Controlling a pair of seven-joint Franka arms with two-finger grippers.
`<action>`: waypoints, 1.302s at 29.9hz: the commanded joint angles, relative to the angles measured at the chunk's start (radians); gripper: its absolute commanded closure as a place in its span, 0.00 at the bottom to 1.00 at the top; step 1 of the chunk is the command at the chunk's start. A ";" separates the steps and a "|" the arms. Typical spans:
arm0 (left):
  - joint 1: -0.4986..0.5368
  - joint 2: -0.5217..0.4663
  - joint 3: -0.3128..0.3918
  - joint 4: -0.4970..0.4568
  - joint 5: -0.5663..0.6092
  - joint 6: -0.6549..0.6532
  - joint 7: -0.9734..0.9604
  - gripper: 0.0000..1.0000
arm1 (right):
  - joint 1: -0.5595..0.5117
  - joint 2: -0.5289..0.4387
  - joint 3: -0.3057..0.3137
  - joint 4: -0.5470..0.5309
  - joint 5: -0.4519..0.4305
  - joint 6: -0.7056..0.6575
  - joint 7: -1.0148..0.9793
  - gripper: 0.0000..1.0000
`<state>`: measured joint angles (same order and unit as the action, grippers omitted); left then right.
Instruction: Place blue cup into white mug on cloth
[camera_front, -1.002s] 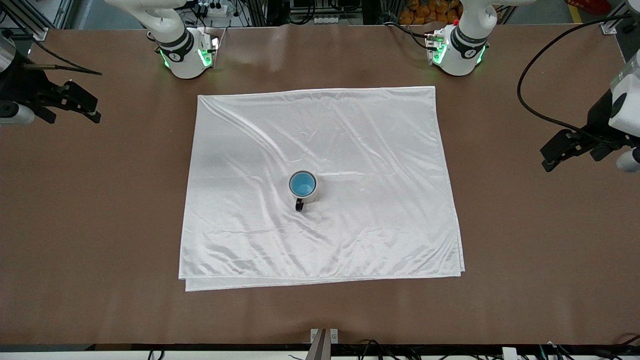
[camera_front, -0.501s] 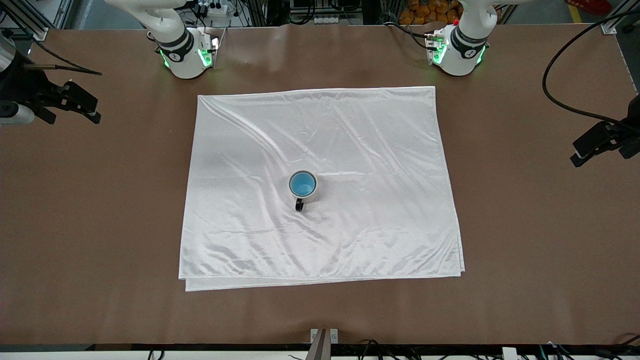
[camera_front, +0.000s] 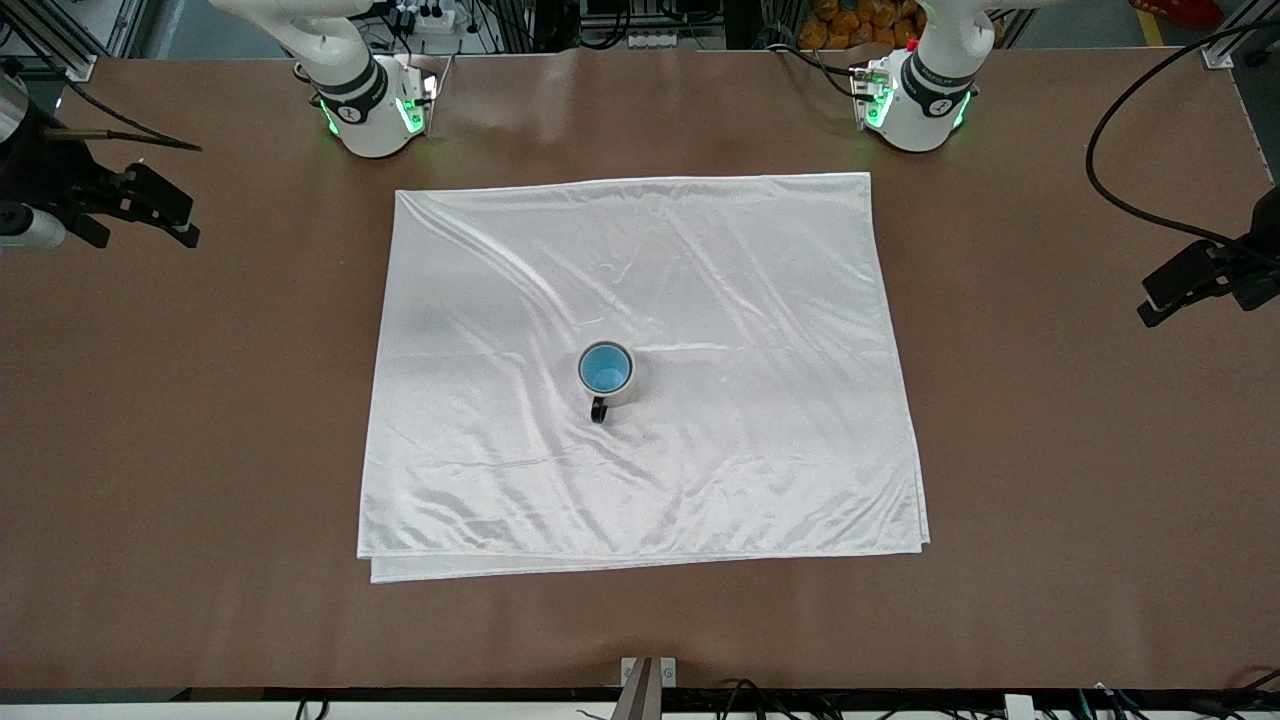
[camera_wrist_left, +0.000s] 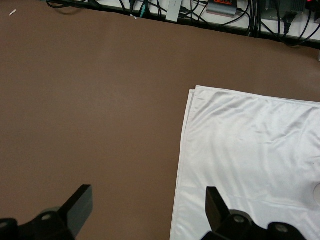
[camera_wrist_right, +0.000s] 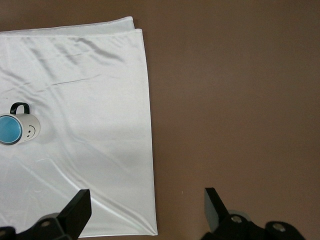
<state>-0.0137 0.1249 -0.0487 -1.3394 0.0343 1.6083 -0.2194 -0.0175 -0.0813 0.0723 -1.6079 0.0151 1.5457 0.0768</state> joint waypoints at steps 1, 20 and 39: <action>0.035 -0.039 -0.005 -0.037 -0.017 -0.007 0.028 0.00 | -0.006 -0.002 0.001 0.000 -0.012 -0.012 0.008 0.00; 0.044 -0.050 0.003 -0.073 -0.017 -0.007 0.028 0.00 | -0.013 0.008 0.001 -0.004 -0.014 -0.006 0.006 0.00; 0.037 -0.033 0.032 -0.072 -0.016 -0.004 0.109 0.00 | -0.025 0.002 0.003 -0.006 -0.012 -0.016 0.008 0.00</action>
<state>0.0246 0.1058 -0.0239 -1.3949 0.0343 1.6057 -0.1534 -0.0356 -0.0741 0.0675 -1.6151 0.0146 1.5398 0.0767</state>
